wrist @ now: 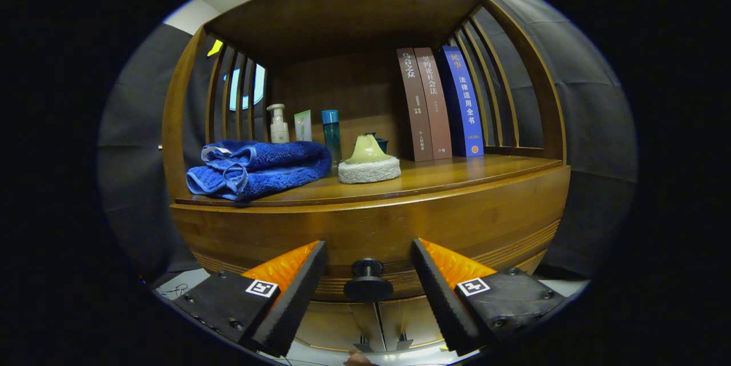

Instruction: Pull open the drawer, take out the items inside it, and place them on the countertop above the cabinet.

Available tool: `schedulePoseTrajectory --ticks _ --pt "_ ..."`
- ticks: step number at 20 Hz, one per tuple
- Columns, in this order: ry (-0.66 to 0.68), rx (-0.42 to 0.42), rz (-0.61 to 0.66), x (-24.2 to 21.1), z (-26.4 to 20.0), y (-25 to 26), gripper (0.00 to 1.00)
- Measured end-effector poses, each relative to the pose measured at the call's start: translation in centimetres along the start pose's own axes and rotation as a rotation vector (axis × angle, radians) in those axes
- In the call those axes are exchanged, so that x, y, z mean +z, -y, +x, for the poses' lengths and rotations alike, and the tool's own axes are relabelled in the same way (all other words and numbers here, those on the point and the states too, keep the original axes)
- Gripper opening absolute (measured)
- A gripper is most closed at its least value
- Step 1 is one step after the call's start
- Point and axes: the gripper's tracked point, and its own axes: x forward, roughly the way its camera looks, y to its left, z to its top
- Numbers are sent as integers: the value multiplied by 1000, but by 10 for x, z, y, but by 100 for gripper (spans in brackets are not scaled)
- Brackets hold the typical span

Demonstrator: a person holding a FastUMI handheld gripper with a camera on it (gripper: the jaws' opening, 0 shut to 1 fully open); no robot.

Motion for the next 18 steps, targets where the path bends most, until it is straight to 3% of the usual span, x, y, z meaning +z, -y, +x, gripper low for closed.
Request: schedulePoseTrajectory --ticks 6,14,18 --pt "30 16 -33 41 -44 -6 99" --pt "107 64 -85 188 -130 -28 99" --pt "61 93 -58 246 -147 -37 99"
